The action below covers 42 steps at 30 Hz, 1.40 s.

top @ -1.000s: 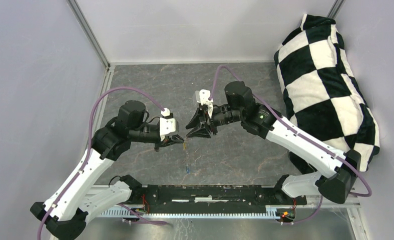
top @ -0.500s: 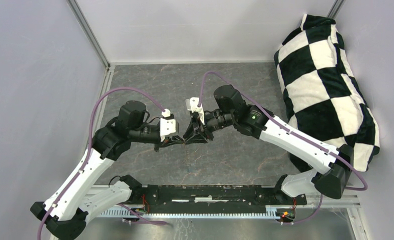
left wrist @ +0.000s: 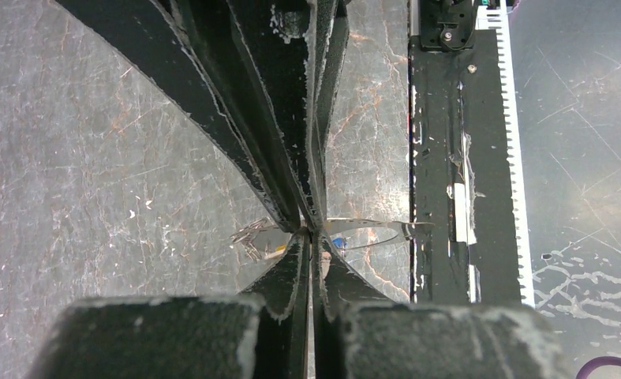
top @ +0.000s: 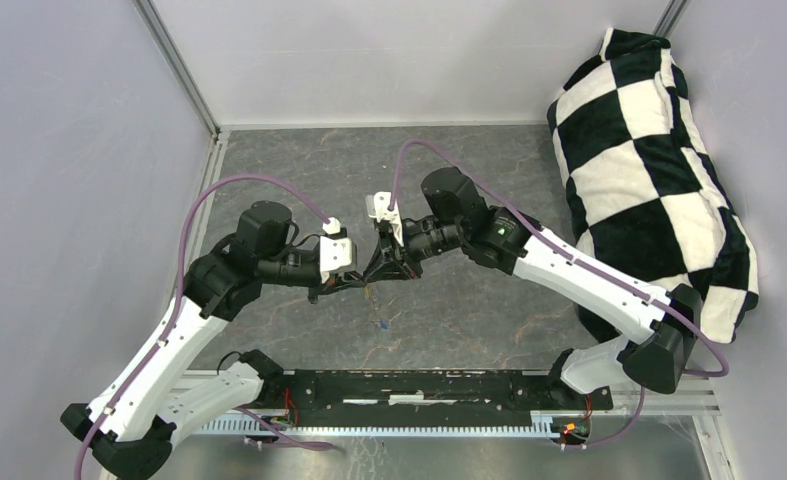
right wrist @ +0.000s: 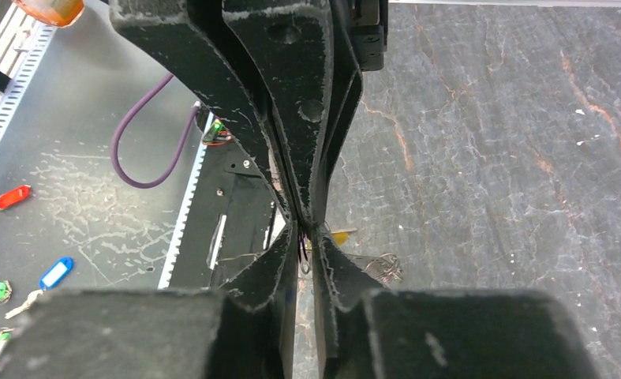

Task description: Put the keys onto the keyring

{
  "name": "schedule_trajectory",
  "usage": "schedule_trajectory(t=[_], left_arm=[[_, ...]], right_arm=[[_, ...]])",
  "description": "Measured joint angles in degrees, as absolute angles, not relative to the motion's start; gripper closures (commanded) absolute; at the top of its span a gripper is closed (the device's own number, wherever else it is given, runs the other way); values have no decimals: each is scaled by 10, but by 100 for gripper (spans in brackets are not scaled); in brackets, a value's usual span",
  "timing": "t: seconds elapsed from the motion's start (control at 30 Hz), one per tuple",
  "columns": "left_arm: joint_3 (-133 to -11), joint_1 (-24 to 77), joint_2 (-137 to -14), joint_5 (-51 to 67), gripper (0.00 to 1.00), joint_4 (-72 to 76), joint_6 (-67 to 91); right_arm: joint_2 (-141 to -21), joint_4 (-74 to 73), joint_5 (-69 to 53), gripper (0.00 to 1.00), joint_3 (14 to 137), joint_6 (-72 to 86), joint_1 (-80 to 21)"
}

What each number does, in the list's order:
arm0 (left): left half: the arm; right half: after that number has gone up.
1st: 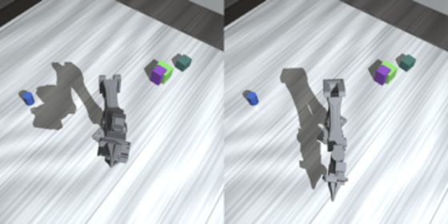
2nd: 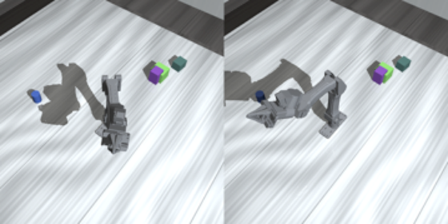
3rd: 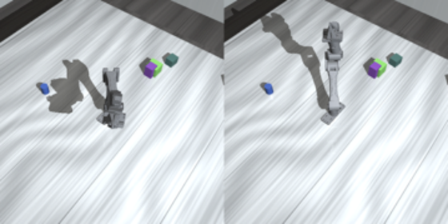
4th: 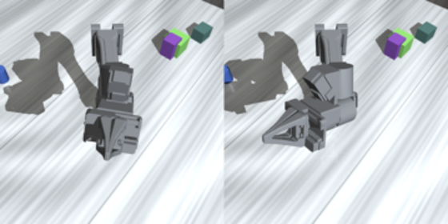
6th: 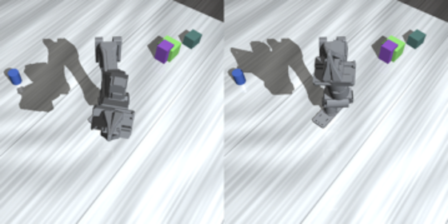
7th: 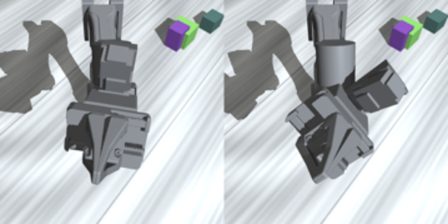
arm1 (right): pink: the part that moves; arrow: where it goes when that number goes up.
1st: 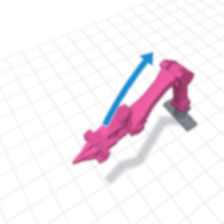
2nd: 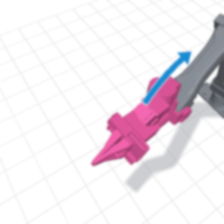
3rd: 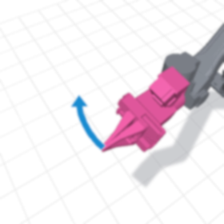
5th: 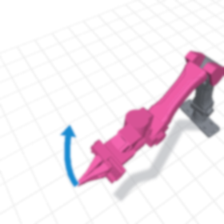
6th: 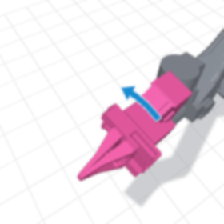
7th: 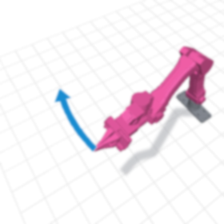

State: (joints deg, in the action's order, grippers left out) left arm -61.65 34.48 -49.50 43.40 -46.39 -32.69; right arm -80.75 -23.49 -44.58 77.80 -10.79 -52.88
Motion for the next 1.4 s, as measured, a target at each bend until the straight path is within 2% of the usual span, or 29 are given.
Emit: schedule_trajectory(t=[0.17,0.27,0.4,0.47,0.57,0.67,1.0,1.2,1.4], left_arm=[[-616,345,-495,433,98,-465,-327],[-616,345,-495,429,98,-467,-327],[-617,345,-495,424,96,-467,-327],[-618,345,-495,422,77,-467,-327],[-620,345,-495,422,62,-465,-327],[-621,345,-493,423,55,-460,-326],[-604,345,-459,428,52,-428,-321],[-586,345,-448,435,51,-387,-305],[-562,345,-434,443,48,-329,-276]], right_arm=[[-816,-251,-449,89,791,-113,-530],[-822,-260,-450,99,798,-118,-530],[-831,-281,-449,100,814,-127,-530],[-832,-284,-447,100,818,-130,-530],[-827,-269,-438,100,811,-123,-530],[-793,-195,-437,100,753,-86,-521],[-677,264,-459,100,489,185,-496],[-675,445,-447,100,431,283,-496],[-675,538,-418,100,399,317,-503]])
